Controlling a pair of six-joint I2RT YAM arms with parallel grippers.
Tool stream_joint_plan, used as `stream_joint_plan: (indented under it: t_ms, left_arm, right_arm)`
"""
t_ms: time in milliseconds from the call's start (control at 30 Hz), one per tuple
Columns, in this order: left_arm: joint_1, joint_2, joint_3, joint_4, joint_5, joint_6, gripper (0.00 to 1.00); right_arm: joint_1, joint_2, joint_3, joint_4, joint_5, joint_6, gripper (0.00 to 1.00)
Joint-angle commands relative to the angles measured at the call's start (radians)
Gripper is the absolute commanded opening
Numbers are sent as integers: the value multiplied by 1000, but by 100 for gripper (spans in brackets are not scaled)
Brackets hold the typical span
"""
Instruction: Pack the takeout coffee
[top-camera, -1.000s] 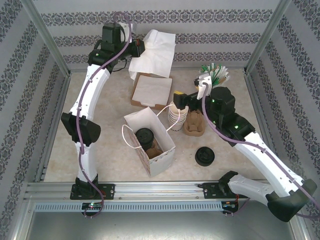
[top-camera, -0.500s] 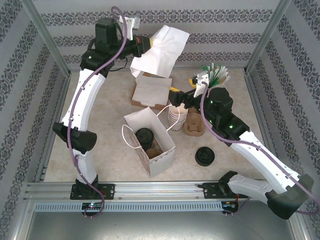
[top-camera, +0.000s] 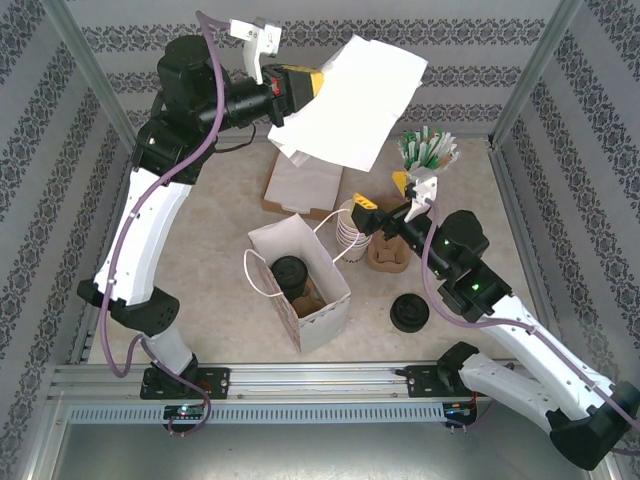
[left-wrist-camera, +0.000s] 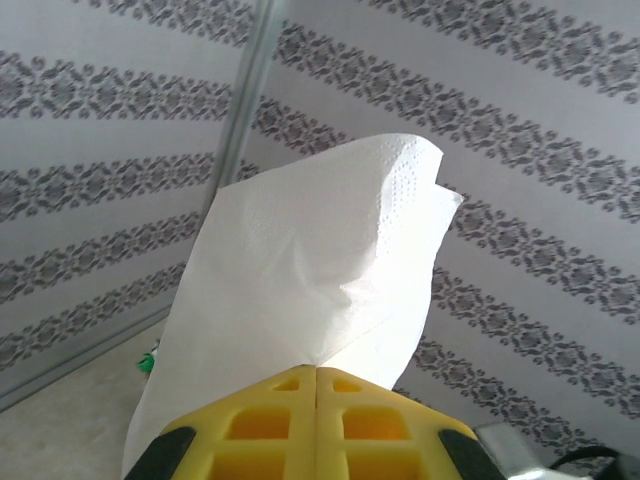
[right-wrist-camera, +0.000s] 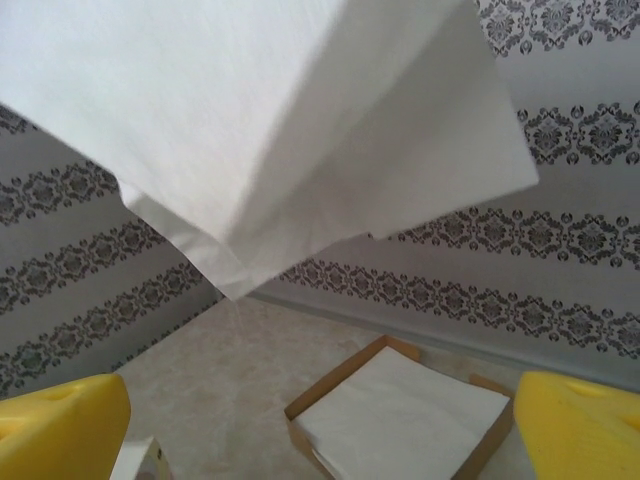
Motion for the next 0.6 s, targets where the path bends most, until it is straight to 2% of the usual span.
stream_joint_plan:
  t_ms: [0,133,300,567]
  left_arm:
    - [-27,-43,-8,74,17,-37,0]
    - [-49,-67,-8,77,21,-54,0]
    - [-82,-90,-13,79,41,-64,0]
    - [-103,-136,-63,131,81,-106,0]
  right_arm:
    - [1,-14,-62,116,19,-53,98]
    - [-27,-1,-95,194,-7,-27,98]
    - [-112,54,-100,324,-155,78,98]
    - [-179,164,-36,478,-332,117,98]
